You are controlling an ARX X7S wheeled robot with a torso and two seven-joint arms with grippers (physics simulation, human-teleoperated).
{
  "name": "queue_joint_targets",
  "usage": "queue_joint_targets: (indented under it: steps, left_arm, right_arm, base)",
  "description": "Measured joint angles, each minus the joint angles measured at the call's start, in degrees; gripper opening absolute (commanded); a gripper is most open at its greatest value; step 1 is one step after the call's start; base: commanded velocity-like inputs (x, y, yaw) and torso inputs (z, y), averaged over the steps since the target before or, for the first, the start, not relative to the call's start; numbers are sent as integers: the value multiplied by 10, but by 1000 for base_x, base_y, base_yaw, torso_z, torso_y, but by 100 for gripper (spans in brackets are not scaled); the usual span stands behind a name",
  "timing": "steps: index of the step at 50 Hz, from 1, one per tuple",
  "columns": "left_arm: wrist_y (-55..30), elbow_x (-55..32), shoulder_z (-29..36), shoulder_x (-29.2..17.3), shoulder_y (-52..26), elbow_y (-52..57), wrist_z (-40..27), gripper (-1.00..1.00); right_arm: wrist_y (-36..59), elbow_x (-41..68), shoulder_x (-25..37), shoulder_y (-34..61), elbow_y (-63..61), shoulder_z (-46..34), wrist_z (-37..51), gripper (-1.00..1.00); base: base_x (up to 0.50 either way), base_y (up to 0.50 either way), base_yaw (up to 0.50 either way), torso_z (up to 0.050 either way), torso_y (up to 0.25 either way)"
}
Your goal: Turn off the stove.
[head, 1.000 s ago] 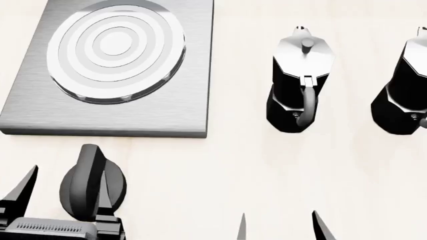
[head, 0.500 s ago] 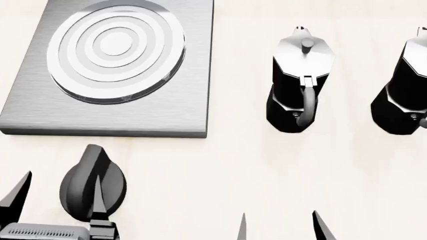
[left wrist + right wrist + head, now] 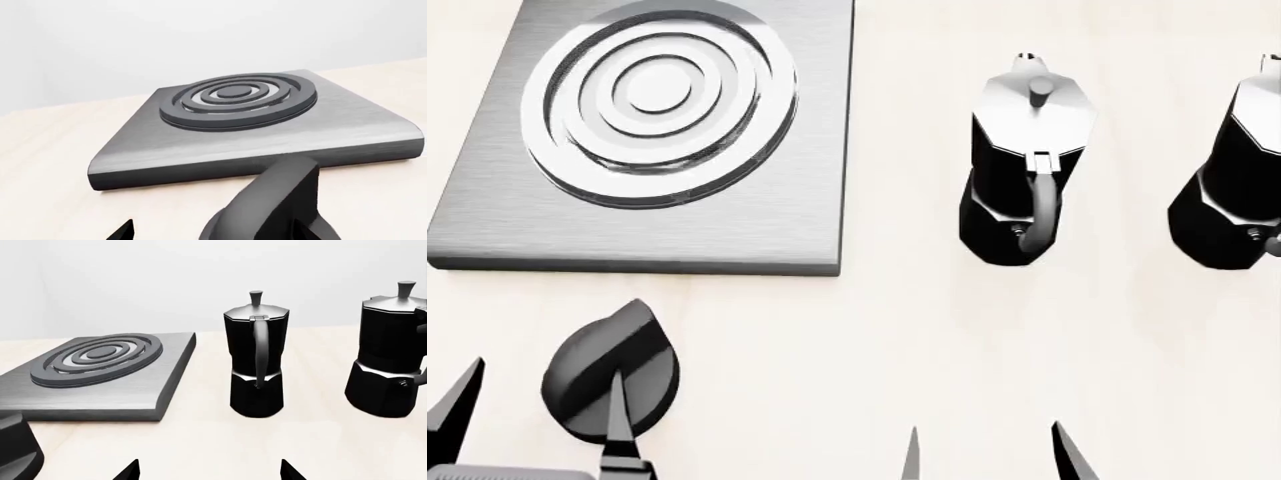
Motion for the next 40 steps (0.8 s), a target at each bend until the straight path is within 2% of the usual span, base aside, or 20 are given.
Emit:
queue_joint_targets:
  steps: [40]
  left_arm:
    - [0, -8, -12, -14, 28, 18, -21, 100]
  right_arm:
    - [-1, 2, 3, 2, 1, -5, 4, 100]
  base:
    - [0, 0, 0, 0, -1]
